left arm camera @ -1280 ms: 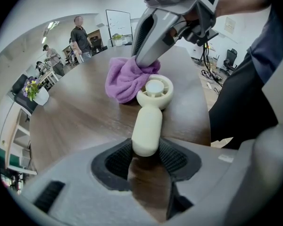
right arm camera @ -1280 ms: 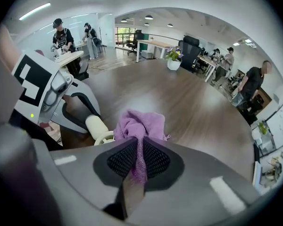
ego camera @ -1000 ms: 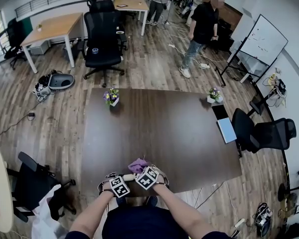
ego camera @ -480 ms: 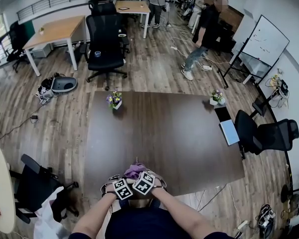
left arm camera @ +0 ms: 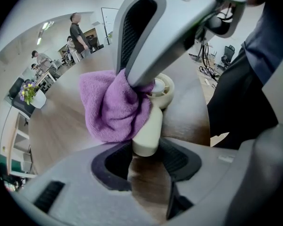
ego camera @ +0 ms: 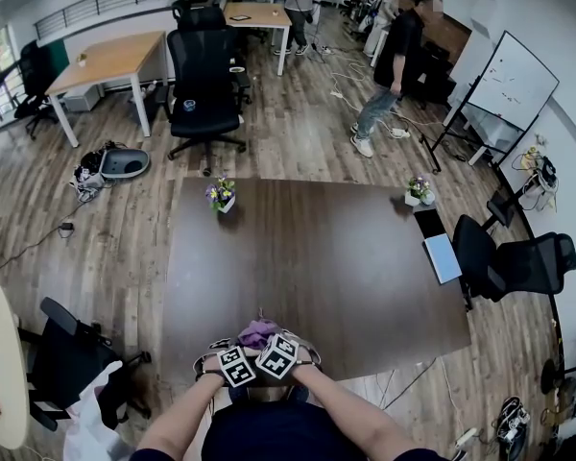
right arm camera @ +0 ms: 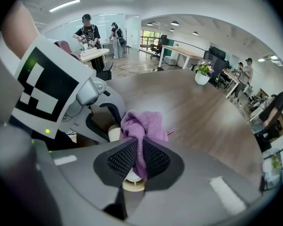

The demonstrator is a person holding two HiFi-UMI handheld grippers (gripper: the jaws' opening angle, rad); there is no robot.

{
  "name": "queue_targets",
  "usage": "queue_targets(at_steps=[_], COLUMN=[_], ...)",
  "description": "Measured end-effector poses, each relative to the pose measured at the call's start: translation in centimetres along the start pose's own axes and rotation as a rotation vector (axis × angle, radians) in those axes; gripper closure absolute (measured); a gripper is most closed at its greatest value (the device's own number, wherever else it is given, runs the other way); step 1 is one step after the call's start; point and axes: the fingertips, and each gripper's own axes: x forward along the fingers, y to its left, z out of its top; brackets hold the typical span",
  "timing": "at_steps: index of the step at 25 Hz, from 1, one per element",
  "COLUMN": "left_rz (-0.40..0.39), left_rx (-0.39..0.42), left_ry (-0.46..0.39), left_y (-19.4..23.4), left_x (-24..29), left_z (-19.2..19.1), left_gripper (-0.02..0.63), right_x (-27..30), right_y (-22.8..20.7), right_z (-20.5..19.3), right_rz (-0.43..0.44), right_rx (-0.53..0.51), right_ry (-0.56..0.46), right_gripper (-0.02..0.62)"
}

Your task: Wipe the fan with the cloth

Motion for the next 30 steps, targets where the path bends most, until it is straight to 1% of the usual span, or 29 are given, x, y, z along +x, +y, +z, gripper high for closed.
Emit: queue_targets(at_steps=[4,7,11,16,20,23,26,28,30], left_rz=[-0.001,0.001,-0.004,0.008,0.02,0.042,0.07,0.064,0.081], left_rx=[0.009,0.008,0.009,-0.006,-0.026,-0.031,-0.06,-0.072,-0.057], left_ry=[0.005,0.004,0.007,0.003,-0.003,-0.017,-0.03,-0.031,-0.031], left_y=[-0.1,0.0,0.1,0.1,0.2,0.3,0.6,0.2,0.1], left_x=[0.0,0.1,0.1,0.1,0.1,0.0,0.2,0.1,-0.7], left_z=[0.1,0.1,0.0,-0.2,-0.1,-0.3,-0.7,-0.7,-0.1], left_gripper=[0.428,0.428,0.428,0.428,0.426,0.426,0.425,0.398,0.363], right_x=[-0.5,-1.1,-1.5,-2.0,-2.5,-2.5,-2.4,-2.5,-2.8], right_y=[-2.3,-3.9,-5.1,-4.1,-3.3,-2.5,-2.0,-1.9,-1.9], right_z=[-1.9,-3.5,-6.4,-8.4,-9.8,-10.4,-11.0,-11.6,-12.2], right_rz=[-0.045,-0.064,-0.083,-0.066,-0.056,-0.041,-0.024,-0.019,-0.02], right_rx=[0.041,0.086,0.147,0.269,0.344,0.402,0.454,0.471,0.49], right_ry=[0.015,0.028,0.047,0.033,0.012,-0.008,-0.027,-0.03,-0.027], right_gripper=[0.549,0.549,0.549,0.549,0.549,0.549,0.549,0.549,0.549])
